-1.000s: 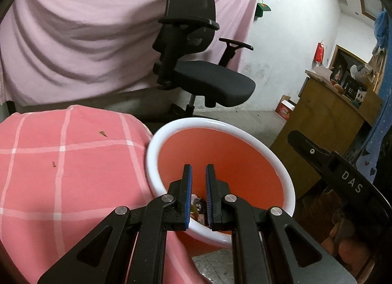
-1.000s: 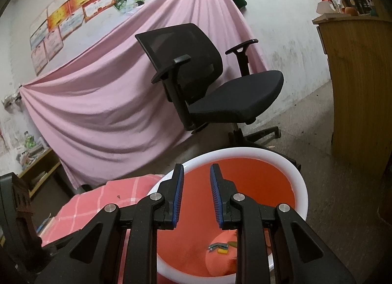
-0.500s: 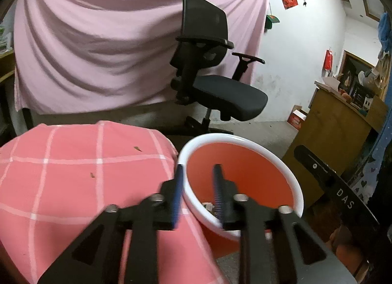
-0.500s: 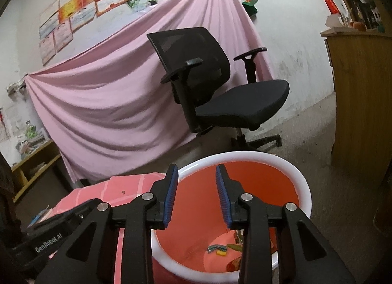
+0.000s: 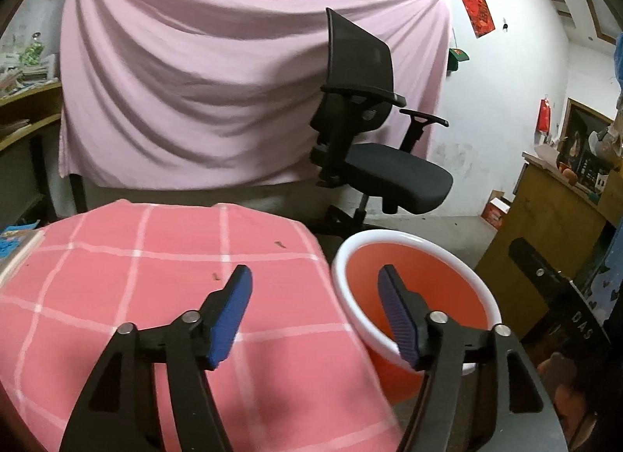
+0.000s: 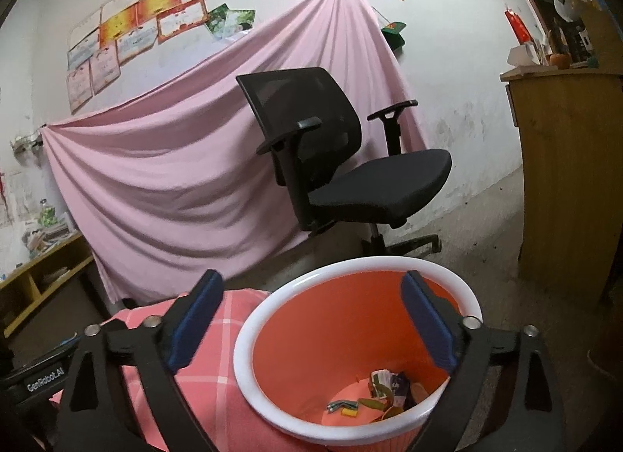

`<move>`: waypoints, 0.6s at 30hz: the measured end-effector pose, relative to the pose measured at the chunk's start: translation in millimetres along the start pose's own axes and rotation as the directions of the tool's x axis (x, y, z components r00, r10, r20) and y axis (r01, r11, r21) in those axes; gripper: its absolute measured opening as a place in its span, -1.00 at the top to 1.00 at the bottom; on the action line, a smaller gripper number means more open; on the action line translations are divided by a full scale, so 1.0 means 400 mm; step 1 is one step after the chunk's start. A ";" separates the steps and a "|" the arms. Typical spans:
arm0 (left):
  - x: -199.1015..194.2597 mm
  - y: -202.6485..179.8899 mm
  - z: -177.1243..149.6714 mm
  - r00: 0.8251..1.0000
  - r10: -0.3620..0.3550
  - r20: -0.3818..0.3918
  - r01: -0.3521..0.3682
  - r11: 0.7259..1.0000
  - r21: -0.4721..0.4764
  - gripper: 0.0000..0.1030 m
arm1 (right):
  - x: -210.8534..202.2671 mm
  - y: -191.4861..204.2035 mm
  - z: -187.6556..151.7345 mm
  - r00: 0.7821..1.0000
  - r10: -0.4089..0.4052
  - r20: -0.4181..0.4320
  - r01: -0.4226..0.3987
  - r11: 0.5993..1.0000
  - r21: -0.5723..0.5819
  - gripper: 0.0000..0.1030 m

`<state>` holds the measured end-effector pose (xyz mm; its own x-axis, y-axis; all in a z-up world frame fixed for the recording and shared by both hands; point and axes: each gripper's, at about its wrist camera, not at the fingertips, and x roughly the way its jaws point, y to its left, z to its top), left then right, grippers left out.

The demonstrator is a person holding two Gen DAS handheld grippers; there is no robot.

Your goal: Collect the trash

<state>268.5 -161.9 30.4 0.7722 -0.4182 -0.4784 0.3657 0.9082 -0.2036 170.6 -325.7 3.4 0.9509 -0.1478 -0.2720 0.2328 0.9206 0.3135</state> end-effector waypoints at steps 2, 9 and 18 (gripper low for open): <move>-0.021 0.013 -0.008 1.000 0.015 0.022 -0.015 1.000 -0.006 -0.56 | -0.010 0.008 -0.002 1.000 0.001 0.015 -0.001 1.000 -0.006 -1.00; -0.078 0.061 -0.025 0.995 0.071 0.070 -0.068 0.997 -0.039 -0.79 | -0.045 0.032 -0.013 0.999 0.003 0.041 -0.002 1.000 -0.031 -1.00; -0.189 0.104 -0.078 0.980 0.142 0.142 -0.137 0.989 -0.047 -0.90 | -0.126 0.068 -0.047 0.998 0.041 0.047 -0.038 0.996 -0.079 -1.00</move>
<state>209.3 -92.0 31.5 0.8822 -0.2831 -0.3763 0.2317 0.9567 -0.1763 125.1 -286.4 8.4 0.9682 -0.1263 -0.2158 0.1799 0.9513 0.2504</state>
